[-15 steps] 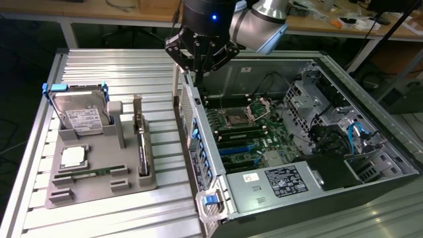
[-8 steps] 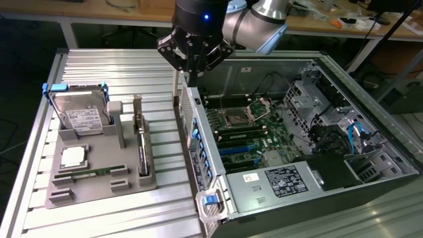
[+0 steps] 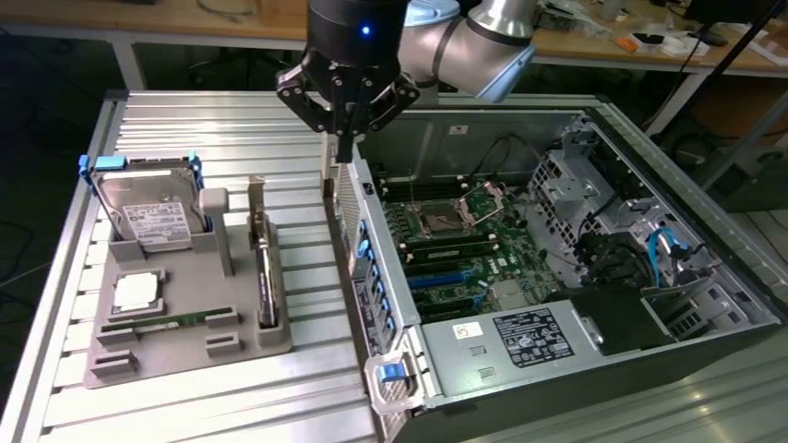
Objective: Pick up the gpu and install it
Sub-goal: 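Reach for the gpu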
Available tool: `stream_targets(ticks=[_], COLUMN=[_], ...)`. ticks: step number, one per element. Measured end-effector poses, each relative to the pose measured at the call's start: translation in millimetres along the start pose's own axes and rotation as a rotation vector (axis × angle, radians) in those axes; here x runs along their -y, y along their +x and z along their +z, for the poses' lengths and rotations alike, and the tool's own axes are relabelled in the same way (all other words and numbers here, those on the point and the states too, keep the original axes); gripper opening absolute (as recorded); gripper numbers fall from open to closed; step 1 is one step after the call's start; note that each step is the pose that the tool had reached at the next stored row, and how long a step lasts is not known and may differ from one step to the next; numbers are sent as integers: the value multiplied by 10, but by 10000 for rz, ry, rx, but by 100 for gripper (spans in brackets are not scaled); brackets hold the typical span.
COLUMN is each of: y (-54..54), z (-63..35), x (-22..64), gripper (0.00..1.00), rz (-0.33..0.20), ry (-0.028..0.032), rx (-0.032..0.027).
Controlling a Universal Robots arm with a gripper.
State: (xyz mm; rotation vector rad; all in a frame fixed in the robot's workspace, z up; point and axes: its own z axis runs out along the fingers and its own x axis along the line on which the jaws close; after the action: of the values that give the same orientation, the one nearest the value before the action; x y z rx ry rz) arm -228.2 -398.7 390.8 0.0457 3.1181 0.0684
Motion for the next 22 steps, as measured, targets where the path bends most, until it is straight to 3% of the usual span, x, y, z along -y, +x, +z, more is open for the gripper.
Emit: stream_targets(ticks=[22], y=[457], z=[-7], x=[11], gripper=[11], rz=[-342], ry=[-8], rx=[-15])
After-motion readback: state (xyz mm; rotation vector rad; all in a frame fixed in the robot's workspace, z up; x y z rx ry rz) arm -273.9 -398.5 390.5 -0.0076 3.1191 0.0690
